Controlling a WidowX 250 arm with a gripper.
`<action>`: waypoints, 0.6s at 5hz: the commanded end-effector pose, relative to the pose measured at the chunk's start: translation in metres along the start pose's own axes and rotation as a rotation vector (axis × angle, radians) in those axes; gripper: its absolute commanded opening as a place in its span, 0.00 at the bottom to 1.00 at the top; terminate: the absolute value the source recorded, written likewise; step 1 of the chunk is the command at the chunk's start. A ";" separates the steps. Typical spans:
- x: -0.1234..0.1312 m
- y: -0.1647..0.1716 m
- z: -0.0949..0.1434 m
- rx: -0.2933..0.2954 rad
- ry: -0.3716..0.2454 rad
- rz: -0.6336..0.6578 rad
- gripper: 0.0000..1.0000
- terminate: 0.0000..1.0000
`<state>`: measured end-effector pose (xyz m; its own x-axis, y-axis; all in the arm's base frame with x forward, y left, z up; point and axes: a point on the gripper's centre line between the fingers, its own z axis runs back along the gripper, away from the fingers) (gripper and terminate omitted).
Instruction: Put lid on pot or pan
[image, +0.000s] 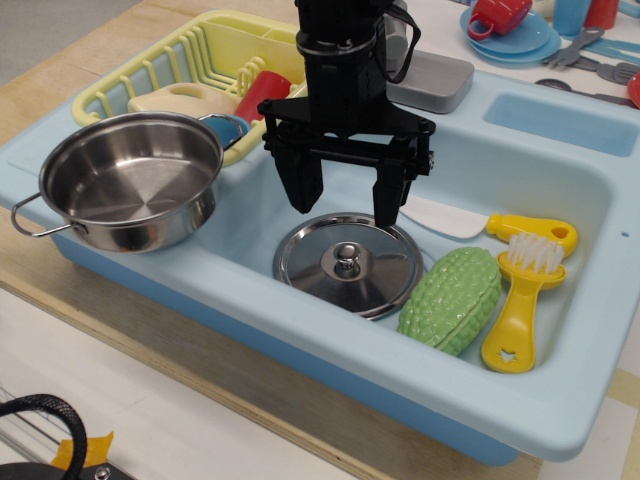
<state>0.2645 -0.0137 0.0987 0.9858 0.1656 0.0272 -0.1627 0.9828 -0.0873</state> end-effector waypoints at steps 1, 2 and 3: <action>0.000 0.000 0.000 0.000 0.000 0.000 1.00 0.00; -0.003 0.000 -0.012 -0.014 0.006 0.011 1.00 0.00; -0.007 0.001 -0.023 -0.021 0.009 0.014 1.00 0.00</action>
<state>0.2552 -0.0179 0.0651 0.9859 0.1652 -0.0267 -0.1671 0.9801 -0.1075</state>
